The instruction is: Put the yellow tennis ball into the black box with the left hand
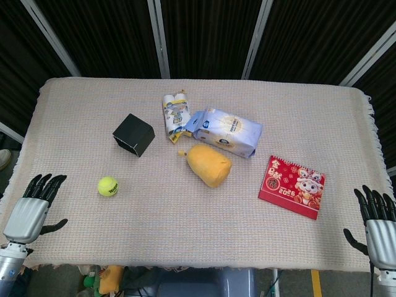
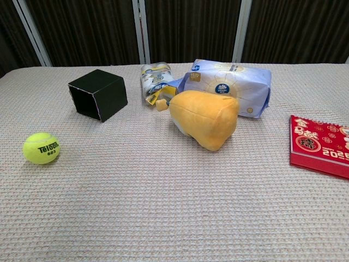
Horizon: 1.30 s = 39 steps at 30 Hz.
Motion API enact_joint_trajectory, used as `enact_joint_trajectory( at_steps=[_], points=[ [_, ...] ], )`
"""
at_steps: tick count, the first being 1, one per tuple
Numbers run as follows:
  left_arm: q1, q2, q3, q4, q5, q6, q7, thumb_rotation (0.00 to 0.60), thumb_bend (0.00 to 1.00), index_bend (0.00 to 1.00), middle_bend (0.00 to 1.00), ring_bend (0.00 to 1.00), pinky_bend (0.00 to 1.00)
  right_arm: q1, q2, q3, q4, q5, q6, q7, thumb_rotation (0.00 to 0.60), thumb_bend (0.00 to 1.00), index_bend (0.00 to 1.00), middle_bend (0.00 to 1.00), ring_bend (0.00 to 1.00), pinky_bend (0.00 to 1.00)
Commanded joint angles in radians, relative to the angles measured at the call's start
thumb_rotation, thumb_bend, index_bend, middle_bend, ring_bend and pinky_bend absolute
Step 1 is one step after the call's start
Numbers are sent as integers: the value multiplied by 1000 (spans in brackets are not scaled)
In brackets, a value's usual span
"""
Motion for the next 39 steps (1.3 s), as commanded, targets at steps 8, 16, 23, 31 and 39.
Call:
enact_joint_trajectory(
  at_steps=[8,16,23,31,39],
  points=[
    [-13,6,6,-14,-11,-38,-4,600,17,128,130,45,37,0,1,-1,-1,0,-3,-4,600,279,0,0,0,0],
    [-57,-18,21,35,47,-86,-69,600,318,559,677,400,632,-8,-3,-11,-6,-18,9,-11,600,279,0,0,0,0],
    [-68,-75,55,124,84,-112,-131,600,361,620,783,489,725,-7,13,-25,-1,-48,7,27,600,279,0,0,0,0],
    [-102,-77,78,171,26,-242,-171,600,359,612,798,505,737,-5,10,-26,2,-59,8,33,600,279,0,0,0,0],
    [-150,-98,63,207,-26,-343,-226,600,356,587,803,511,737,13,17,-11,15,-40,-17,77,600,279,0,0,0,0]
  ],
)
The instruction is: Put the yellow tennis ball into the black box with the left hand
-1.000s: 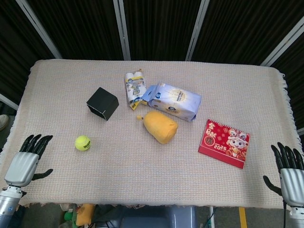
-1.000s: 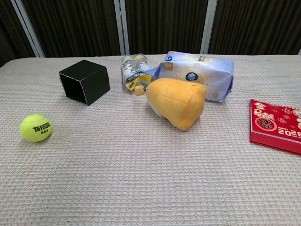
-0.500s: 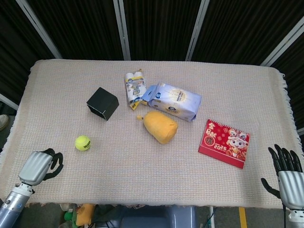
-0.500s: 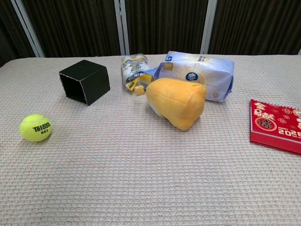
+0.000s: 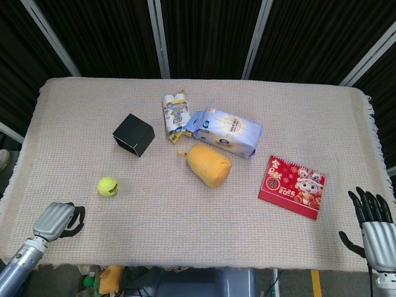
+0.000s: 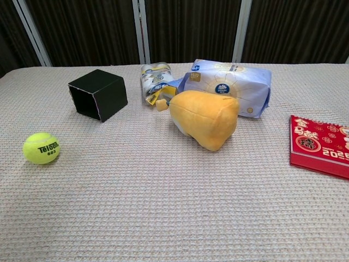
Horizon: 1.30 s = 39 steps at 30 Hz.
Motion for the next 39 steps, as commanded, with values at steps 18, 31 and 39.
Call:
enact_joint_trajectory(
  at_steps=[18,31,39],
  points=[
    [-89,-30,-27,-6,-55,-118,-15,600,412,528,784,513,737,24,-2,13,12,17,-33,15,600,278,0,0,0,0],
    [-148,-43,-40,35,-93,-211,-14,600,468,324,689,506,730,23,-4,16,12,26,-30,14,600,279,0,0,0,0],
    [-191,-33,-40,27,-92,-270,-42,600,468,299,637,491,711,23,-2,16,12,25,-28,17,600,279,0,0,0,0]
  ],
)
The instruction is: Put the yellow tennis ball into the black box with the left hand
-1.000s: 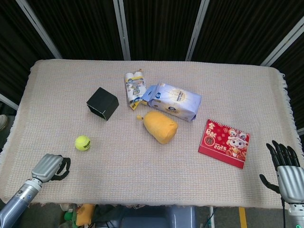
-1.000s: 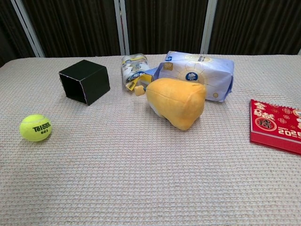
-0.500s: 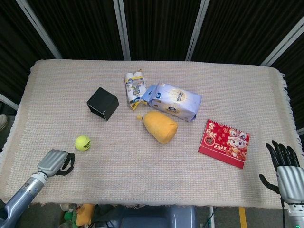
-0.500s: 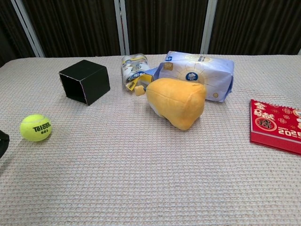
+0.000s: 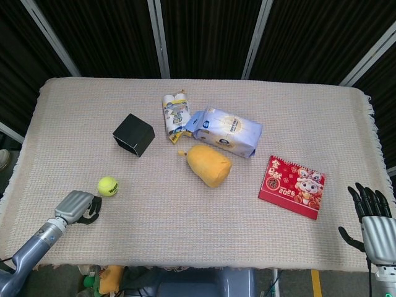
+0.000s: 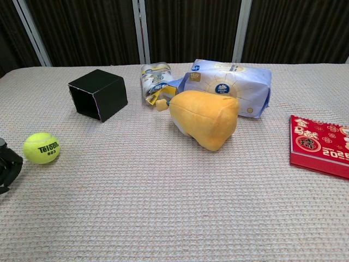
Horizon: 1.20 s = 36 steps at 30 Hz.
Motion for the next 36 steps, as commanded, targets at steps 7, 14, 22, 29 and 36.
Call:
enact_joint_trajectory(
  at_steps=[7,14,22,29,36],
  points=[
    [-31,-1,-6,7,0,-16,-36,600,468,284,595,491,691,-3,-1,-1,10,-19,19,18,600,279,0,0,0,0],
    [-52,-17,-15,40,-14,-32,-63,600,468,255,499,401,433,-2,2,-5,14,-24,17,29,600,279,0,0,0,0],
    [-90,-26,-29,71,-51,-94,-116,600,468,251,430,326,321,1,2,-7,12,-26,12,22,600,279,0,0,0,0],
    [-112,-42,-40,93,-60,-106,-126,600,468,236,403,309,310,6,-2,-3,14,-20,6,13,600,279,0,0,0,0],
    [-120,-25,-45,82,-51,-90,-153,600,468,232,403,309,310,17,-5,3,16,-7,-13,9,600,280,0,0,0,0]
  ],
)
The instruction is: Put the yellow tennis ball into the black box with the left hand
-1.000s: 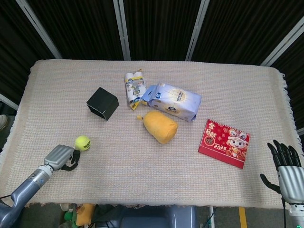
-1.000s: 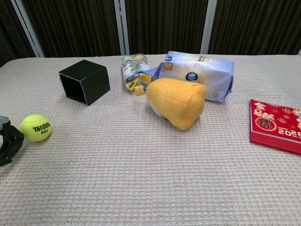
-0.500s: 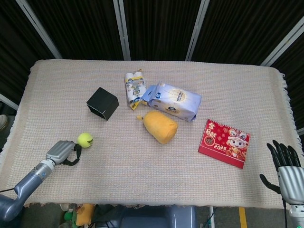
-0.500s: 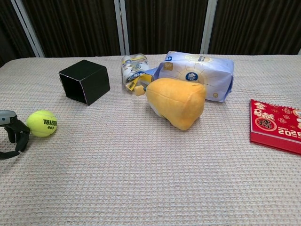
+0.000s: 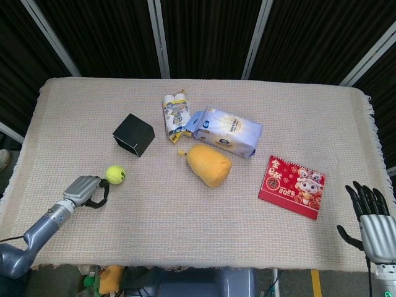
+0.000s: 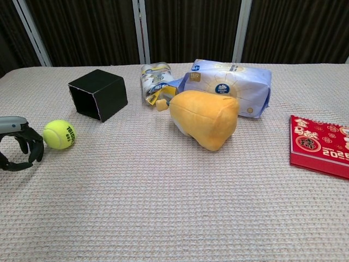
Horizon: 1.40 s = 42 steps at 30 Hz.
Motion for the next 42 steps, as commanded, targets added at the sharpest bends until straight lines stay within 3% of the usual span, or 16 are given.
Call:
enact_joint_trajectory(
  at_steps=[1,14,30,42],
  points=[
    [-5,3,2,2,2,-2,0,600,468,232,403,309,310,4,-1,1,-2,2,-5,-1,600,279,0,0,0,0],
    [-42,-75,-20,113,-26,-38,-46,600,451,212,387,286,309,2,-6,3,-5,8,-1,-16,600,279,0,0,0,0],
    [-69,-119,-47,182,-21,-10,-91,600,415,206,371,268,308,6,-1,5,-3,17,-7,-6,600,279,0,0,0,0],
    [-121,-218,-93,330,-33,-8,-140,600,414,159,324,214,292,8,3,7,-2,17,-6,5,600,280,0,0,0,0]
  ],
)
